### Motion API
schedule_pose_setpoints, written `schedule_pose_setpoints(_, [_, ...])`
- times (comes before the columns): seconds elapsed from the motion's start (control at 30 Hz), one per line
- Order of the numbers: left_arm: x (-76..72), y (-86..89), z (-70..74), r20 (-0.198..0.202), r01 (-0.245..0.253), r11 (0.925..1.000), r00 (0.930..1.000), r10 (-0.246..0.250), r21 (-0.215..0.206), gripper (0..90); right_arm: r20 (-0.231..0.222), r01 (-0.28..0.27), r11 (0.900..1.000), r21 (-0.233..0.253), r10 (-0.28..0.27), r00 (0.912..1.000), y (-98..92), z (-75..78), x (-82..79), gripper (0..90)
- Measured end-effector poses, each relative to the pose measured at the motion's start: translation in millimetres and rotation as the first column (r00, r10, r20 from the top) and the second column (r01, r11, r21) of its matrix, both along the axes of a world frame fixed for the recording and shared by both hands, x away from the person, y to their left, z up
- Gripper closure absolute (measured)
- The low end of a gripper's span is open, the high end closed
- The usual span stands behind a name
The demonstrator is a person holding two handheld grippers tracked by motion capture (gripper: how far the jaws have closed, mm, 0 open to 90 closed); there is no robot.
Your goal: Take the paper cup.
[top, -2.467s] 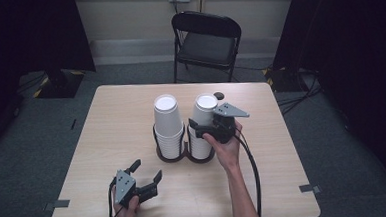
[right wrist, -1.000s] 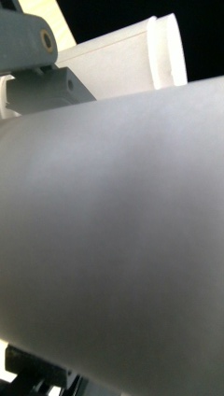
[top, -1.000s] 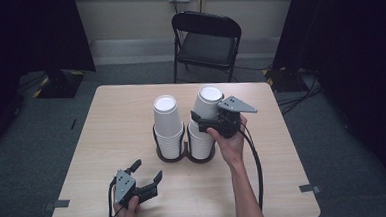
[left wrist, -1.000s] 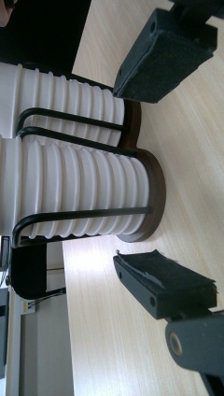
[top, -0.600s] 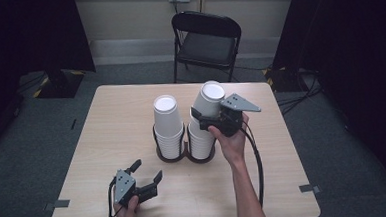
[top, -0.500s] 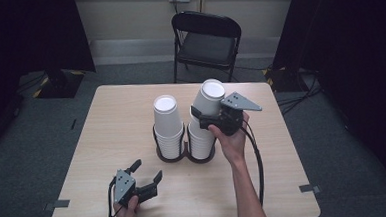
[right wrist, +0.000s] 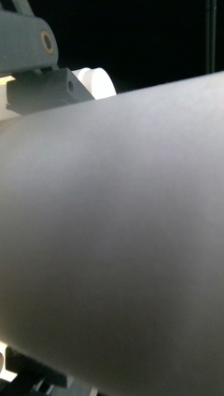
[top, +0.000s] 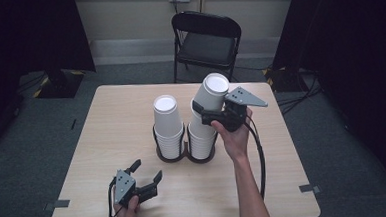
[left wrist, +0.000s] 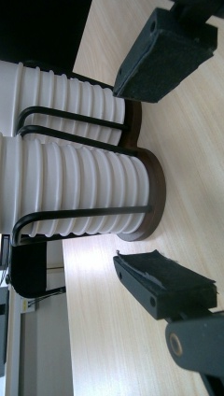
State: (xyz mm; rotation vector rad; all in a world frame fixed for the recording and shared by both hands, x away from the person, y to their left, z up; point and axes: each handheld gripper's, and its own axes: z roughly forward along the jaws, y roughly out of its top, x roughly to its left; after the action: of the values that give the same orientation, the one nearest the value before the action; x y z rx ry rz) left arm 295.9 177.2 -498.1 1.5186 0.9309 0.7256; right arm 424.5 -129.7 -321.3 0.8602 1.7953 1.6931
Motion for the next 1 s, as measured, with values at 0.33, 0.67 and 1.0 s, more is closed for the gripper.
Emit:
schedule_pose_setpoints(0.33, [1.2, 2.2, -0.1, -0.007, 0.005, 0.9998, 1.0, -0.005, -0.018, 15.9, 0.01, 0.01, 0.998, 0.061, -0.01, 0.9999, -10.6, 5.5, -5.3, 13.9])
schedule_pose_setpoints(0.67, [0.7, 0.6, -0.1, -0.009, 0.006, 0.9999, 0.9999, -0.006, -0.014, 20.2, -0.006, 0.022, 0.993, 0.114, -0.021, 0.9998, -30.0, 3.1, -10.8, 14.0])
schedule_pose_setpoints(1.0, [1.1, 1.6, 0.0, -0.01, -0.008, 0.9999, 0.9999, 0.008, -0.013, 16.6, -0.037, 0.11, 0.989, 0.094, -0.107, 0.9936, -53.5, -0.3, -25.5, 14.1])
